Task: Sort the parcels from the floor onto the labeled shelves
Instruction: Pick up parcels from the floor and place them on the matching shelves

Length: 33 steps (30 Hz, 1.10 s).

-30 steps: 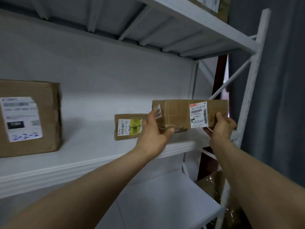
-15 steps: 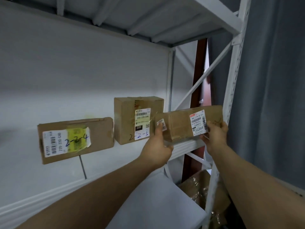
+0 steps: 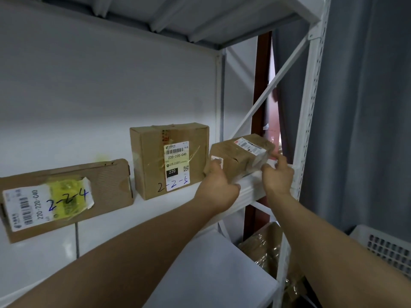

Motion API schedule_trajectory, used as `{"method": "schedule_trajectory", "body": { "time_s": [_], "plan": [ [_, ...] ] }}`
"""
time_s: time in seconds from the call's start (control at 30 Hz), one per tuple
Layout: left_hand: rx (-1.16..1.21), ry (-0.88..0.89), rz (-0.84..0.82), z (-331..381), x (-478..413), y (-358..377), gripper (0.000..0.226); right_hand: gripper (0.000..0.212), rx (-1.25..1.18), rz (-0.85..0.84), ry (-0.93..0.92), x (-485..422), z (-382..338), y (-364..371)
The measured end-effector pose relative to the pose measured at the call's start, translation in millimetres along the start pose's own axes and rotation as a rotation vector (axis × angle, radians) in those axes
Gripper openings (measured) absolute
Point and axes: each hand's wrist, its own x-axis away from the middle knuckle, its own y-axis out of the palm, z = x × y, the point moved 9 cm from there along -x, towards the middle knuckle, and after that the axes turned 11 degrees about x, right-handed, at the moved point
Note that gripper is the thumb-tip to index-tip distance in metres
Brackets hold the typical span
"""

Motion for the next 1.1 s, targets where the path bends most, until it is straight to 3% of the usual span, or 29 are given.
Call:
{"method": "schedule_trajectory", "body": {
  "time_s": [0.27,0.43,0.77,0.87,0.93,1.1],
  "plan": [
    [-0.093,0.069,0.138,20.1,-27.2,-25.0,0.077,0.034,0.389,-0.054,-0.367,-6.8,-67.8,25.7],
    [-0.298,0.14,0.131,36.1,-37.2,-25.1,0.059,0.038,0.486,-0.145,-0.579,-2.2,-90.1,46.9],
    [-0.415,0.197,0.151,52.3,-39.5,-0.4,0.077,0.036,0.448,0.017,-0.573,-5.3,-69.9,2.2],
    [-0.515,0.332,0.153,70.3,-35.6,14.0,0.065,0.026,0.38,-0.01,-0.484,-8.2,-57.7,-10.1],
    [-0.638,0.443,0.14,77.7,-31.8,23.9,0.07,0.013,0.354,-0.067,-0.413,-11.8,-50.2,-13.3],
    [-0.855,0.456,0.069,61.1,-36.4,35.7,0.083,0.065,0.487,-0.288,-0.411,-15.0,-44.8,-0.5]
  ]
}}
